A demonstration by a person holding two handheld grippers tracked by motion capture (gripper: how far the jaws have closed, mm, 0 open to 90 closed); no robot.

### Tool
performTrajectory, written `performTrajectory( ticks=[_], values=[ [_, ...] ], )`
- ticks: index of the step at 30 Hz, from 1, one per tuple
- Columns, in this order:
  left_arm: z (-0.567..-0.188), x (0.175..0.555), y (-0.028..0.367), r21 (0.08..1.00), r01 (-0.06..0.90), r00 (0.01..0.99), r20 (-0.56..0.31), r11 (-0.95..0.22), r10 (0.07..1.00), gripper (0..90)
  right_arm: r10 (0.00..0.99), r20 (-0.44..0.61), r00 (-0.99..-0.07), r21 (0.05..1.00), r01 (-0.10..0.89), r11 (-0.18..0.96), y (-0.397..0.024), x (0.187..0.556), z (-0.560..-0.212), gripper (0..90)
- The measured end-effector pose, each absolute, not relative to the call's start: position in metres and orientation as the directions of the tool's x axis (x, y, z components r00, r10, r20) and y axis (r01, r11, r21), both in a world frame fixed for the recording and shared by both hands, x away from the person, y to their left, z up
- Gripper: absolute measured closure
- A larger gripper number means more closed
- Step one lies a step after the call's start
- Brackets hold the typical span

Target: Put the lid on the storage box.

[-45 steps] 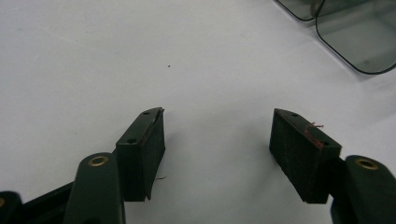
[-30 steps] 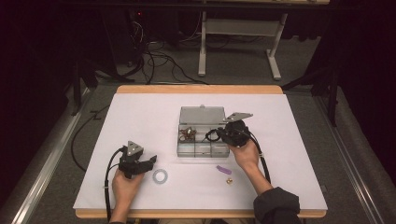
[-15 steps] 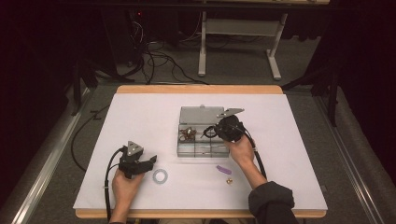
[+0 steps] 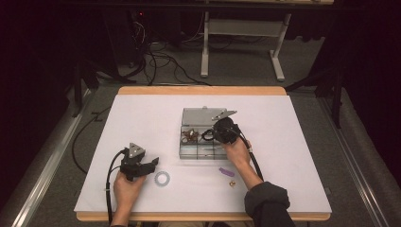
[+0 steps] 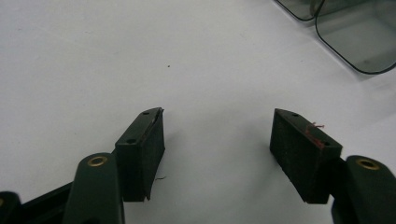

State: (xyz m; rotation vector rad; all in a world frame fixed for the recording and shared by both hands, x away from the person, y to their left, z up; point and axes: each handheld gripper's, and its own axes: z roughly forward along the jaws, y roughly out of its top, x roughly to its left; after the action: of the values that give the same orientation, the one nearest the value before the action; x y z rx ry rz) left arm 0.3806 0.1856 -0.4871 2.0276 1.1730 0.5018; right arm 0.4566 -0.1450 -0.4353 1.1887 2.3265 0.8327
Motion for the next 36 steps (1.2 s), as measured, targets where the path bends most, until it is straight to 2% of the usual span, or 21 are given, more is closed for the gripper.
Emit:
performTrajectory(
  ticks=[9,36],
  values=[
    [-0.487,0.381,0.186,0.753,0.577,0.508,-0.026,-0.317,0.861,35.7,0.808,-0.082,-0.583,0.643,0.588,0.49,-0.127,0.461,-0.441,82.5],
    [-0.487,0.381,0.186,0.753,0.577,0.508,-0.026,-0.318,0.861,35.7,0.814,-0.079,-0.575,0.586,0.634,0.505,-0.113,0.476,-0.446,81.7]
  ],
)
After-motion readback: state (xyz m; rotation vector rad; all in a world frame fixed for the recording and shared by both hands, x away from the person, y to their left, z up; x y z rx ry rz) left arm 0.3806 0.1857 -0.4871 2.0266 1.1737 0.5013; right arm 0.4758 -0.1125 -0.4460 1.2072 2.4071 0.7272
